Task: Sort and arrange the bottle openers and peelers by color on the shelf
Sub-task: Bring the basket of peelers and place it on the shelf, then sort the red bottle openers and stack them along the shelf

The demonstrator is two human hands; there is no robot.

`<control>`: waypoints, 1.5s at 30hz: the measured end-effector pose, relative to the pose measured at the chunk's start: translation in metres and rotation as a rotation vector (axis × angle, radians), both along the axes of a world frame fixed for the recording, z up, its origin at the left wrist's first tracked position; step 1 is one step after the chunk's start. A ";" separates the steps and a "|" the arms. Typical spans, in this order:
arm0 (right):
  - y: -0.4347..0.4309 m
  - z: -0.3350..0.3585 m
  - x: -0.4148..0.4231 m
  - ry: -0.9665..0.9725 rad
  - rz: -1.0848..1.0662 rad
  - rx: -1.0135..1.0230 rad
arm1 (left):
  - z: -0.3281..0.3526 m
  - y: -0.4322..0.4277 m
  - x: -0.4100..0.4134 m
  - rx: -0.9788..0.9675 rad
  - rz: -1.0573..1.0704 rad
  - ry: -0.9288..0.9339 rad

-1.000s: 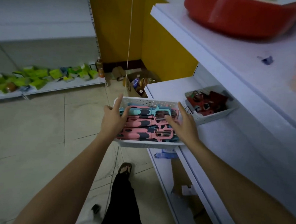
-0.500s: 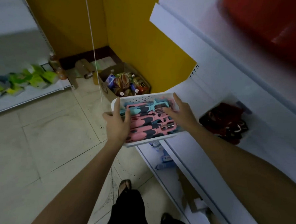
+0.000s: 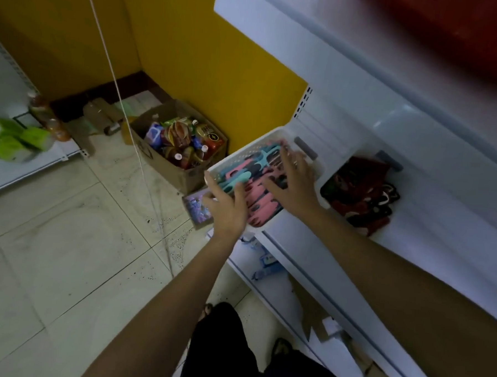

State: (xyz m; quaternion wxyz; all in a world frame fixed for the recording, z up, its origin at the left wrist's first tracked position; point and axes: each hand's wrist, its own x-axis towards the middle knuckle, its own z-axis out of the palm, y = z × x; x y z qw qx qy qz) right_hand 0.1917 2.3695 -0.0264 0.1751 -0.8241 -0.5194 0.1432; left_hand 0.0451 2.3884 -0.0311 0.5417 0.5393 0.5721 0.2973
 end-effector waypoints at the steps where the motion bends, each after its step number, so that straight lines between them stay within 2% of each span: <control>1: -0.011 0.001 -0.006 -0.001 0.049 -0.023 | -0.002 0.000 -0.003 0.055 -0.066 0.013; 6: -0.055 -0.005 -0.029 -0.011 0.184 -0.141 | -0.016 0.017 -0.015 0.277 -0.312 0.284; 10: -0.058 -0.013 -0.031 -0.186 0.197 -0.172 | -0.021 0.031 -0.007 0.352 -0.534 0.277; 13: -0.053 -0.011 -0.031 -0.233 0.133 -0.138 | -0.028 0.046 0.002 0.371 -0.640 0.268; 15: -0.049 -0.012 -0.023 -0.192 0.052 -0.156 | -0.028 0.055 0.013 0.436 -0.708 0.291; 19: -0.048 -0.019 -0.008 -0.261 -0.015 -0.157 | -0.036 0.074 0.047 0.518 -0.722 0.307; 21: -0.057 -0.022 0.003 -0.290 -0.078 -0.119 | -0.053 0.088 0.064 0.596 -0.902 0.407; 22: -0.062 -0.019 0.006 -0.283 -0.109 -0.109 | -0.048 0.087 0.069 0.570 -0.941 0.459; 24: -0.072 -0.016 0.009 -0.243 -0.155 -0.045 | -0.033 0.082 0.074 0.536 -0.869 0.563; 26: -0.083 -0.012 0.016 -0.225 -0.128 -0.032 | -0.034 0.085 0.086 0.531 -0.823 0.538; 30: -0.095 0.006 0.027 -0.232 -0.070 0.028 | -0.023 0.087 0.094 0.513 -0.864 0.631; 33: -0.107 0.014 0.039 -0.227 -0.043 0.031 | -0.021 0.064 0.090 0.690 -0.690 0.818; 35: -0.120 0.014 0.049 -0.218 -0.058 -0.031 | -0.018 0.038 0.090 0.788 -0.623 0.786; 39: -0.147 0.014 0.065 -0.175 -0.042 -0.161 | -0.016 -0.023 0.102 0.882 -0.815 0.620; 42: -0.152 0.013 0.075 -0.165 0.016 -0.181 | -0.021 -0.039 0.114 0.866 -0.901 0.647; 45: -0.142 0.004 0.090 -0.201 0.029 -0.186 | -0.033 -0.030 0.122 0.907 -0.865 0.686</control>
